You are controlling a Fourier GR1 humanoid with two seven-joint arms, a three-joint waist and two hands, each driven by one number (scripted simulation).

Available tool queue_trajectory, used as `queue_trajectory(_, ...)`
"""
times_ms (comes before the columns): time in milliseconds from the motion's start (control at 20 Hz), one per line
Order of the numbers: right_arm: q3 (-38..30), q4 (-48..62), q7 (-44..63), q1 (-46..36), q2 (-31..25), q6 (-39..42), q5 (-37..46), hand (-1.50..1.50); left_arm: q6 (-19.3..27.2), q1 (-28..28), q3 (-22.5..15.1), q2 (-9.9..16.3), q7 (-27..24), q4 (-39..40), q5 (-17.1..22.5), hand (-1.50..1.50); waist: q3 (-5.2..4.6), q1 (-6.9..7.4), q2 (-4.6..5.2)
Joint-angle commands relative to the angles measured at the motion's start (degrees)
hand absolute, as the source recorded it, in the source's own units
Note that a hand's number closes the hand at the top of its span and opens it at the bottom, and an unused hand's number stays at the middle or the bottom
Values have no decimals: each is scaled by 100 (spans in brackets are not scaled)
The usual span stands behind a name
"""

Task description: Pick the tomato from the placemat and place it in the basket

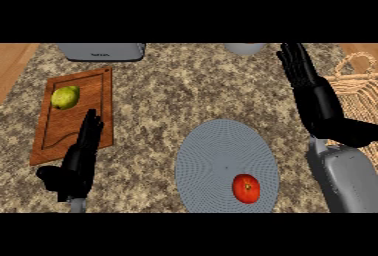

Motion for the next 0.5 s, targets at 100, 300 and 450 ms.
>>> queue_trajectory(100, -246, 162, -1146, 1202, 335, 933, -1079, 150, -333, -398, 220, 570, 453, 410, -143, 0, 48, -113, 78)
queue_trajectory(300, -87, -232, -2953, 1321, 213, 1951, -883, 150, -473, -552, 203, 869, 950, 635, -211, 0, 89, -322, 54)
queue_trajectory(450, 541, -377, -4019, 2341, 1143, 1847, -580, -150, -756, -678, 296, 1074, 1099, 784, -107, 0, 49, -238, 40)
